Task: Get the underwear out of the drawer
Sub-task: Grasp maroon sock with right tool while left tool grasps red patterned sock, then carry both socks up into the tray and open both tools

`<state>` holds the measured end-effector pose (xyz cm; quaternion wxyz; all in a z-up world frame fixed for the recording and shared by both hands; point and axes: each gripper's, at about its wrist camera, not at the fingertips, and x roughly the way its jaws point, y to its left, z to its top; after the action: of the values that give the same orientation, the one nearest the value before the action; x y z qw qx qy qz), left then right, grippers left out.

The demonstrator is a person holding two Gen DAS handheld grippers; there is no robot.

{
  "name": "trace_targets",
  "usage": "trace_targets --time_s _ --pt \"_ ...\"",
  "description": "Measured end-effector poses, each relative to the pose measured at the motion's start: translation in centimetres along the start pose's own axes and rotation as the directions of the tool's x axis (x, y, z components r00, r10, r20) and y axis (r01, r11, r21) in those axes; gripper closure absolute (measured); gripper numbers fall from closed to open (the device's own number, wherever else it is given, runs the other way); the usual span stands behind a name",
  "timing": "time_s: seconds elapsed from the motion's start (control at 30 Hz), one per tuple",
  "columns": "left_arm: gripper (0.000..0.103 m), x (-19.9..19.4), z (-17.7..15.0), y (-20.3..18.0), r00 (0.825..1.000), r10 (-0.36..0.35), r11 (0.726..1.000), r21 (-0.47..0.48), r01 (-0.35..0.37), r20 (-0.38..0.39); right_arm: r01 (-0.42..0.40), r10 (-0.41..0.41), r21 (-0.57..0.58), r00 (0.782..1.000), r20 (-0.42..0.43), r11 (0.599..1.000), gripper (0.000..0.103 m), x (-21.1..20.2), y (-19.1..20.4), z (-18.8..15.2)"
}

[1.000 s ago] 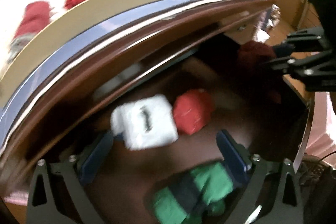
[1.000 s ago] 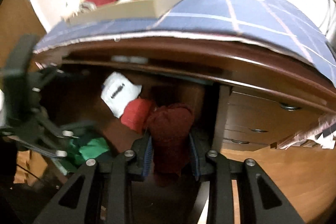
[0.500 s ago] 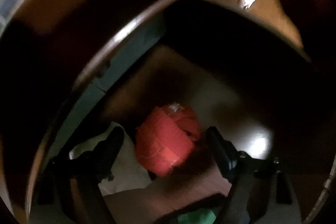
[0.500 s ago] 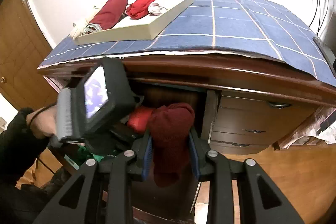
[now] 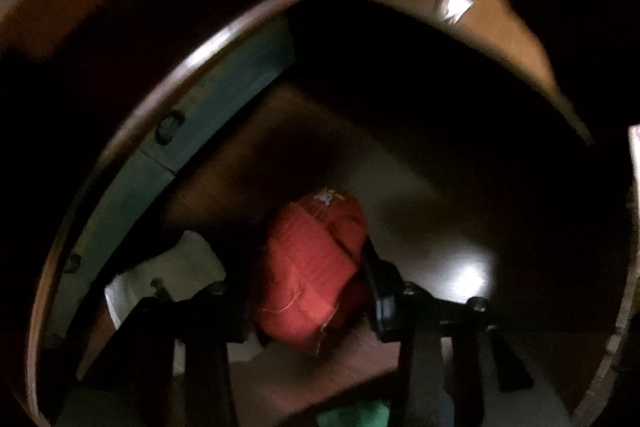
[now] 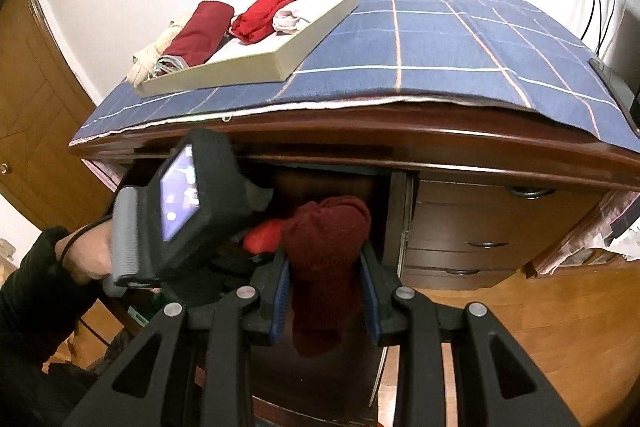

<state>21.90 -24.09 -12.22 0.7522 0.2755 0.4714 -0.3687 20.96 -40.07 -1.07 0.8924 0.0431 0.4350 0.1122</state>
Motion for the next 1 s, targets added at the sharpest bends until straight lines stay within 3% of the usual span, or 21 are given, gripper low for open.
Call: trace_targets --time_s 0.17,0.4,0.7,0.9,1.0 --pt "0.062 -3.7 -0.4 1.2 0.993 -0.044 0.998 -0.041 0.049 0.111 0.002 -0.003 0.029 1.0 0.017 1.0 0.07 -0.5 -0.1 0.6" --pt "0.062 -8.7 -2.4 2.5 0.97 -0.042 0.992 -0.104 0.069 0.239 -0.009 0.009 0.008 0.998 0.059 1.0 0.07 -2.0 1.3 1.9" --pt "0.062 -17.2 -5.8 5.2 0.93 0.077 0.973 -0.231 0.009 0.36 -0.085 0.089 -0.036 0.987 0.136 0.996 0.07 -3.4 5.2 5.3" --pt "0.062 -23.2 -7.6 8.3 0.886 0.186 0.948 -0.315 -0.048 0.426 -0.159 0.164 -0.044 0.974 0.158 0.986 0.07 -3.0 8.1 7.9" --pt "0.062 -24.2 -7.5 9.5 0.867 0.228 0.936 -0.344 -0.07 0.443 -0.22 0.218 -0.009 0.961 0.169 0.975 0.07 -2.2 9.3 9.9"
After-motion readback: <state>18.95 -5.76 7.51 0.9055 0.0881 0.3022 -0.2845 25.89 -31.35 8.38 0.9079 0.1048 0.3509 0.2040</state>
